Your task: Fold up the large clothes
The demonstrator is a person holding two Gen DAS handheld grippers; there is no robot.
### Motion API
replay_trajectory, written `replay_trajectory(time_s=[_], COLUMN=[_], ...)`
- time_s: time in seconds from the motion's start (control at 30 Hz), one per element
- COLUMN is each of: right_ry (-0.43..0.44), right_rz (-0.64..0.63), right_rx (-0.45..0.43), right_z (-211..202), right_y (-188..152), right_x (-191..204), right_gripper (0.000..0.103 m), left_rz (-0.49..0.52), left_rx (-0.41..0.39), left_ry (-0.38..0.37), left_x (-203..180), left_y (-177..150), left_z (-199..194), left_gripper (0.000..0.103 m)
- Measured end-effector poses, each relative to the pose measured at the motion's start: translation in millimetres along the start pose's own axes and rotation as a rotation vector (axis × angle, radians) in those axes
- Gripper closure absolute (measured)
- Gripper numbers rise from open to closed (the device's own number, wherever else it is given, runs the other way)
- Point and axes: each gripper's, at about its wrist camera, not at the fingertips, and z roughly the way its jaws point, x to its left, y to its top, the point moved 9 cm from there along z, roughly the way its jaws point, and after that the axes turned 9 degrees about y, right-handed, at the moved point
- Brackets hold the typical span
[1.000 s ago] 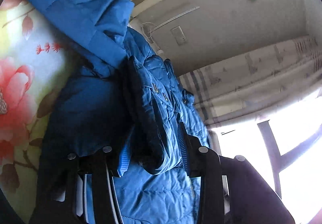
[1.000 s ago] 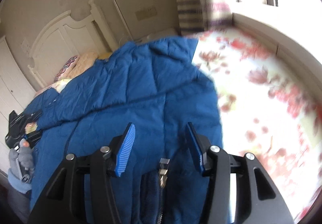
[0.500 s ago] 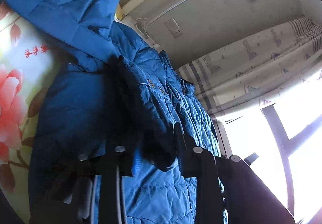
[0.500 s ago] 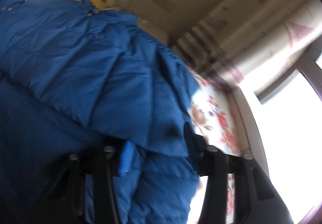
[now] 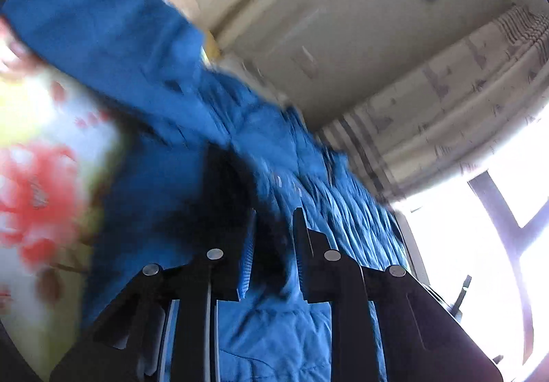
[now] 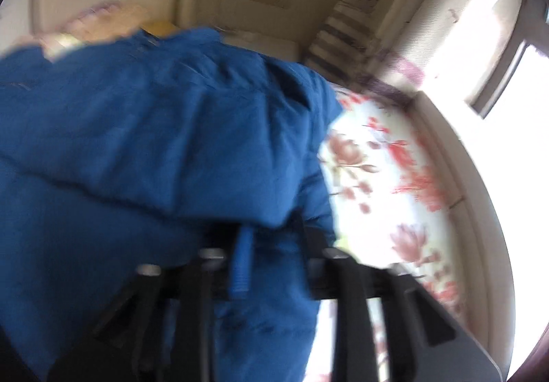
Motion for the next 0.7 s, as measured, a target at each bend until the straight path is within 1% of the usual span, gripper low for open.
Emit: replay_trajectory(time_s=[0.03, 0.07, 0.1, 0.13, 0.17, 0.2, 0.23, 0.27, 0.3, 0.33, 0.37, 0.4, 0.43, 0.47, 0.5, 0.53, 0.57, 0.6, 0.63, 0.67, 0.7], right_ry=[0.027, 0.036, 0.040, 0.044, 0.048, 0.053, 0.053, 0.079, 0.079, 0.104, 0.111, 0.107, 0.111, 0.099, 0.097, 0.115, 0.129, 0.153, 0.173, 0.188, 0.197], right_rz=[0.035, 0.057, 0.082, 0.100, 0.106, 0.112, 0.112, 0.136, 0.136, 0.142, 0.139, 0.133, 0.131, 0.122, 0.117, 0.134, 0.143, 0.153, 0.159, 0.160, 0.154], right_rx=[-0.038, -0.058, -0.083, -0.109, -0.121, -0.128, -0.128, -0.120, -0.120, -0.094, -0.039, 0.015, 0.090, 0.077, 0.065, 0.062, 0.058, 0.050, 0.046, 0.046, 0.050], right_z=[-10.4, -16.6, -21.6, -23.9, -22.9, -20.1, -20.1, -5.6, -5.6, 4.9, 21.8, 33.9, 51.9, 53.3, 51.9, 50.4, 49.5, 47.9, 46.7, 45.7, 44.1], right_y=[4.2, 7.3, 12.5, 18.9, 24.5, 30.0, 30.0, 39.2, 39.2, 43.7, 39.2, 31.7, 19.4, 18.6, 17.5, 17.2, 16.6, 15.6, 14.9, 14.7, 14.1], right_x=[-2.2, -4.3, -7.9, -10.5, -9.1, -8.9, -8.9, -5.7, -5.7, -0.9, 4.1, 9.9, 16.7, 18.0, 18.0, 16.8, 15.4, 13.6, 11.8, 10.0, 9.3], right_gripper=[0.052, 0.053, 0.053, 0.053, 0.056, 0.061, 0.063, 0.067, 0.068, 0.069, 0.069, 0.069, 0.069, 0.068, 0.068, 0.068, 0.068, 0.068, 0.068, 0.068, 0.068], left_rz=[-0.001, -0.005, -0.004, 0.003, 0.015, 0.037, 0.080, 0.108, 0.146, 0.181, 0.247, 0.288, 0.365, 0.417, 0.450, 0.486, 0.520, 0.537, 0.550, 0.565, 0.566], left_rx=[-0.044, -0.131, -0.174, -0.218, -0.242, -0.242, -0.227, -0.212, -0.191, -0.171, -0.132, -0.108, -0.076, -0.065, -0.056, -0.043, -0.025, -0.012, -0.003, 0.036, 0.064], left_ry=[0.011, 0.037, 0.046, 0.035, 0.017, 0.014, 0.034, 0.046, 0.049, 0.051, 0.066, 0.087, 0.132, 0.169, 0.188, 0.208, 0.225, 0.232, 0.250, 0.301, 0.322], left_x=[1.0, 3.3, 5.0, 2.7, -3.1, -9.3, -18.3, -24.0, -35.3, -47.5, -67.3, -77.9, -94.3, -104.2, -108.8, -113.5, -117.5, -119.0, -114.5, -104.5, -99.2], left_y=[5.2, 13.8, 17.3, 20.7, 22.8, 22.6, 20.8, 19.5, 17.5, 16.1, 13.3, 11.3, 8.2, 6.3, 4.2, 1.7, -0.6, -3.4, -6.5, -13.5, -18.9], left_z=[-7.9, -22.5, -30.2, -38.5, -43.0, -42.4, -37.9, -34.9, -31.8, -29.2, -23.6, -18.7, -9.7, -2.2, 3.5, 11.8, 24.8, 34.1, 42.6, 57.5, 66.4], left_gripper=[0.084, 0.084, 0.084, 0.084, 0.084, 0.084, 0.084, 0.084, 0.084, 0.084, 0.083, 0.083, 0.080, 0.072, 0.068, 0.048, 0.017, 0.007, 0.005, 0.005, 0.005])
